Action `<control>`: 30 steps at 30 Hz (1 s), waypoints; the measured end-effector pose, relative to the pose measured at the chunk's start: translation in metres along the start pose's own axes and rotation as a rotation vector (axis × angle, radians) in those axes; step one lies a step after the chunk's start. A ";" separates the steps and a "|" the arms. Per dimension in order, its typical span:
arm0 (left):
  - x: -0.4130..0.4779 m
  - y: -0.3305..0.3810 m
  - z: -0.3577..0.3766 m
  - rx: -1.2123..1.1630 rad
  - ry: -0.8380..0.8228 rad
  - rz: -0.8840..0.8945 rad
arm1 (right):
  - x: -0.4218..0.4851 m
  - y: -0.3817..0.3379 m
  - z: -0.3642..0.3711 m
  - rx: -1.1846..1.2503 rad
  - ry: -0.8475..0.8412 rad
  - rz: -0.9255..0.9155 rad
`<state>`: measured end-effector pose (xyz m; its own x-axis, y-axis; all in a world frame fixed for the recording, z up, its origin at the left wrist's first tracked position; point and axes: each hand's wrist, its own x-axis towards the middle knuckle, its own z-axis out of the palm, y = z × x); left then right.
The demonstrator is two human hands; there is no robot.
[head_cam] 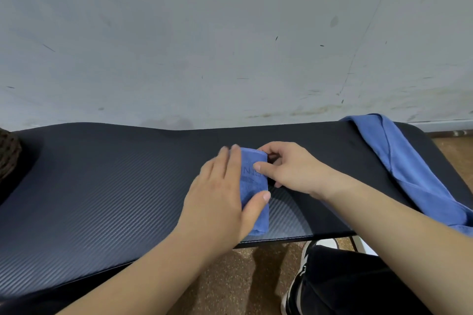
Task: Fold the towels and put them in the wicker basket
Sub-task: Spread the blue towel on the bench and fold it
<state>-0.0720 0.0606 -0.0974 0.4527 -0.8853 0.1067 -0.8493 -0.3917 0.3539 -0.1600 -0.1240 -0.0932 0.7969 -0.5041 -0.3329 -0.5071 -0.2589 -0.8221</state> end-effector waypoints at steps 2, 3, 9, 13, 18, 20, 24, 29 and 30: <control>-0.007 -0.001 0.000 0.044 -0.106 -0.102 | 0.001 0.001 0.000 0.004 0.006 0.018; -0.009 -0.002 -0.001 0.029 -0.157 -0.132 | 0.001 0.001 0.000 0.003 0.002 0.025; 0.000 -0.007 -0.010 -0.342 -0.246 -0.263 | 0.001 0.004 -0.006 0.014 -0.100 0.063; 0.008 -0.017 -0.023 -0.565 -0.259 -0.258 | -0.003 0.007 -0.012 0.076 -0.258 -0.009; 0.012 -0.039 -0.053 -0.707 -0.276 -0.176 | -0.009 -0.006 -0.017 0.283 -0.409 -0.060; 0.007 -0.046 -0.065 -0.722 -0.269 -0.158 | -0.013 -0.014 -0.015 0.314 -0.448 -0.071; -0.003 -0.055 -0.087 -0.707 -0.278 -0.161 | -0.021 -0.026 -0.001 0.343 -0.487 -0.080; -0.029 -0.081 -0.113 -0.706 -0.371 -0.284 | -0.031 -0.051 0.032 0.379 -0.365 -0.017; -0.036 -0.086 -0.115 -0.713 -0.418 -0.300 | -0.034 -0.055 0.041 0.367 -0.339 0.005</control>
<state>0.0164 0.1554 -0.0246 0.3743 -0.8441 -0.3840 -0.2752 -0.4965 0.8233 -0.1457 -0.0591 -0.0554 0.8875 -0.1923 -0.4188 -0.4110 0.0805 -0.9081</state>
